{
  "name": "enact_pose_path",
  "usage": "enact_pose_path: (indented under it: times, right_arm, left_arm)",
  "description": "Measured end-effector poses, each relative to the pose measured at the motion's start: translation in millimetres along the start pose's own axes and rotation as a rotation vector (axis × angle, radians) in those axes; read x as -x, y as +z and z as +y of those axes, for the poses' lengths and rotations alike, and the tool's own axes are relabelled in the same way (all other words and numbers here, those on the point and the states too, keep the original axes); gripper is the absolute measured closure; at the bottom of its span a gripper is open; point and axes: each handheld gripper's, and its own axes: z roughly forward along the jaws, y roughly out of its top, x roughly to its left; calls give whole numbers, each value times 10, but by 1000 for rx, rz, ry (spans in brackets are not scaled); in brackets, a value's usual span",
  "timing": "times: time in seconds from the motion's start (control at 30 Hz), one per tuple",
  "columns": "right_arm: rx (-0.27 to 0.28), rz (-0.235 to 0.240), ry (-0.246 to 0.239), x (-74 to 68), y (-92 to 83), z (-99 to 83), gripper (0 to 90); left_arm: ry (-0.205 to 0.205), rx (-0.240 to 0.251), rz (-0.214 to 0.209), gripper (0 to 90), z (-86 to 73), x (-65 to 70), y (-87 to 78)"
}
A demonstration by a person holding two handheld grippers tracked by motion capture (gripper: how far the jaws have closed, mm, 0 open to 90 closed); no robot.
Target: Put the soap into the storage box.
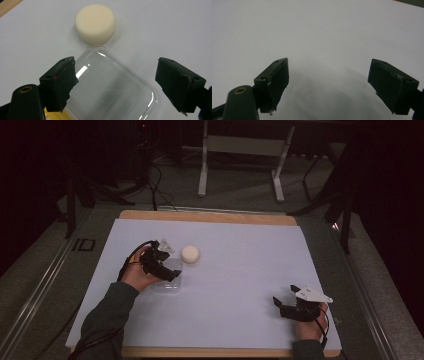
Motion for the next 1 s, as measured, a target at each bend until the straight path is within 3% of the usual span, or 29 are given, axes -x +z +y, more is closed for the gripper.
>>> enact_pose_path:
  times: [0.5, 1.0]
  right_arm:
    - [1, 4, 4, 8, 0, -1, 170]
    - [9, 4, 7, 9, -8, -3, 170]
  left_arm:
    - [4, -70, -14, 149, 202, -151, 287]
    - [-29, -110, -19, 109, 390, -240, 567]
